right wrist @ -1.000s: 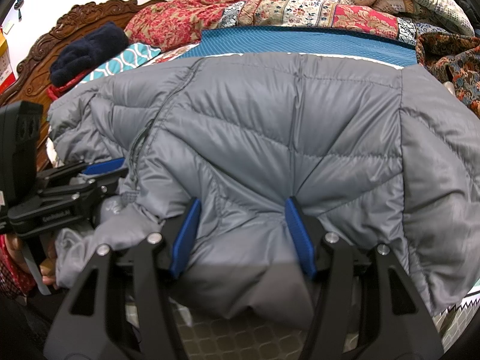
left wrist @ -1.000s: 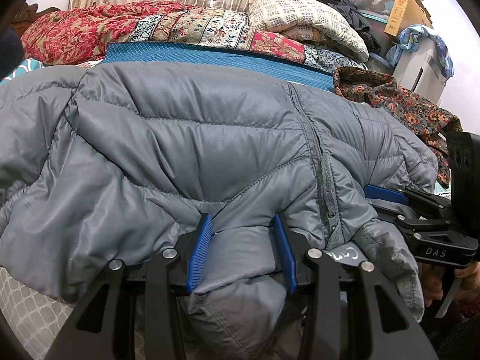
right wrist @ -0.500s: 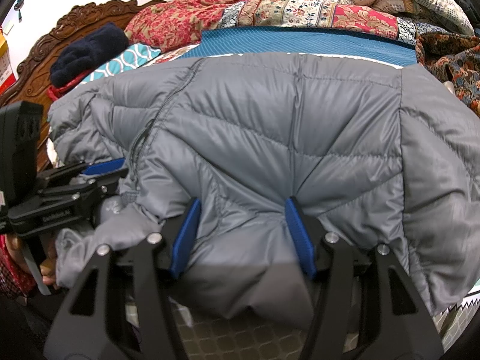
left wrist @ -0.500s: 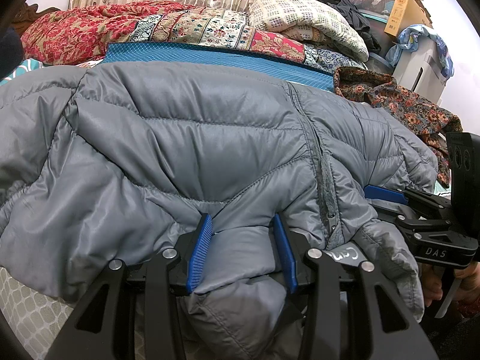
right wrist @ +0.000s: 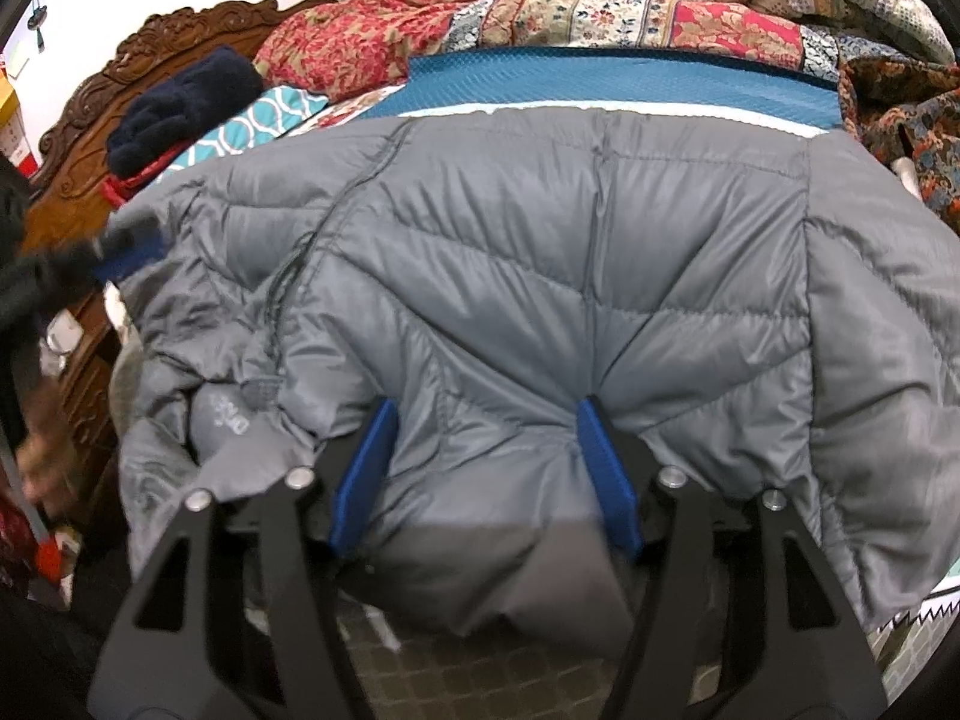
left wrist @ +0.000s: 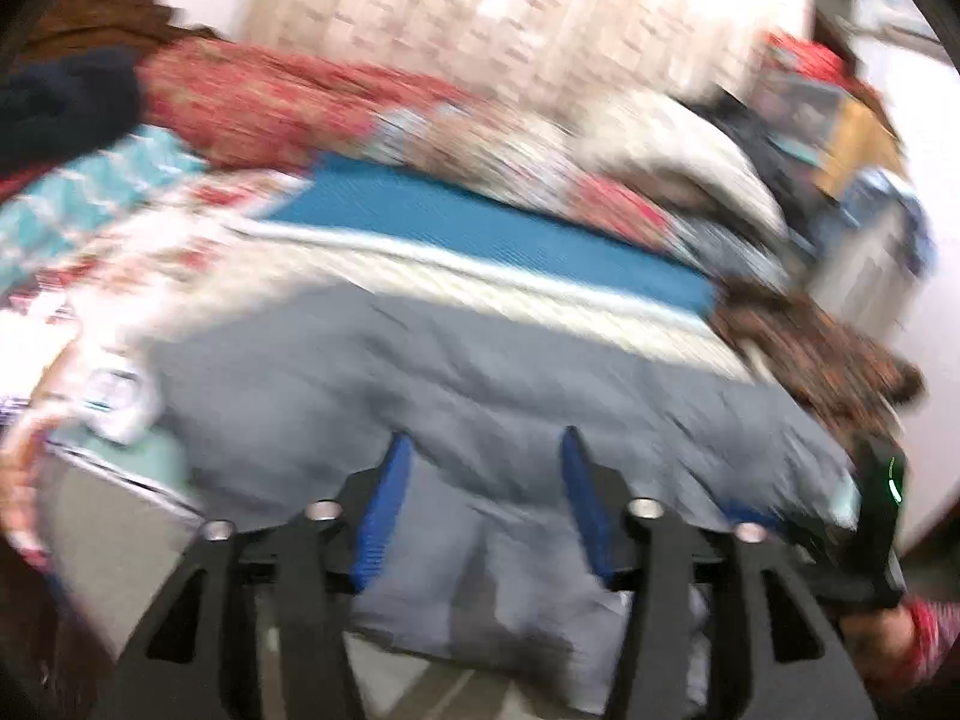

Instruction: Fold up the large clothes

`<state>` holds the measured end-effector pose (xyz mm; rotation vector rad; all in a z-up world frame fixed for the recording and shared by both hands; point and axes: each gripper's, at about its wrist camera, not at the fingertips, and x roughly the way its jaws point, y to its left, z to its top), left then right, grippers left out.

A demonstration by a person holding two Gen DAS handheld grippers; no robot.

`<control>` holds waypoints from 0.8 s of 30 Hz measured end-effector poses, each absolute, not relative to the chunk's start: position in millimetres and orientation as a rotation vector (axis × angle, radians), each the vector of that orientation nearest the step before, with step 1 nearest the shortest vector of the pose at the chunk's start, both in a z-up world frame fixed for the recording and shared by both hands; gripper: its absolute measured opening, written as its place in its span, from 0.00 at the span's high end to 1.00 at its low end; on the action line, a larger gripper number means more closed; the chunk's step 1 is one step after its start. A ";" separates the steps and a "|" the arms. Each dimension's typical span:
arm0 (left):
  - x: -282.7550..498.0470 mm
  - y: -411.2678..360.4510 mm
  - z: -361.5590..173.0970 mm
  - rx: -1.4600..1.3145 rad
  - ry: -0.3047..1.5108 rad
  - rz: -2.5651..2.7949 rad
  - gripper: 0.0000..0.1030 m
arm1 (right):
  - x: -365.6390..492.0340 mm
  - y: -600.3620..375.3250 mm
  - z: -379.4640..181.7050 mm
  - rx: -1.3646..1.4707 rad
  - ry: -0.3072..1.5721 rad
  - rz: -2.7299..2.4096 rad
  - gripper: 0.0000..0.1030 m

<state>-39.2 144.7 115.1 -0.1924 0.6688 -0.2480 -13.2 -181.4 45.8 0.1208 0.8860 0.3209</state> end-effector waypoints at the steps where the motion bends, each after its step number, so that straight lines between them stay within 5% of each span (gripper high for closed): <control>1: -34.8 158.4 118.4 -0.219 0.676 -0.221 0.84 | -13.5 -181.4 49.1 0.129 0.889 0.327 0.34; 10: -7.3 241.9 78.6 -0.414 0.831 -0.080 1.00 | -52.7 -246.5 125.0 0.318 0.697 0.217 0.06; 24: 31.5 209.8 28.4 -0.558 1.005 -0.226 1.00 | -21.9 -301.7 38.6 0.784 0.907 0.112 0.05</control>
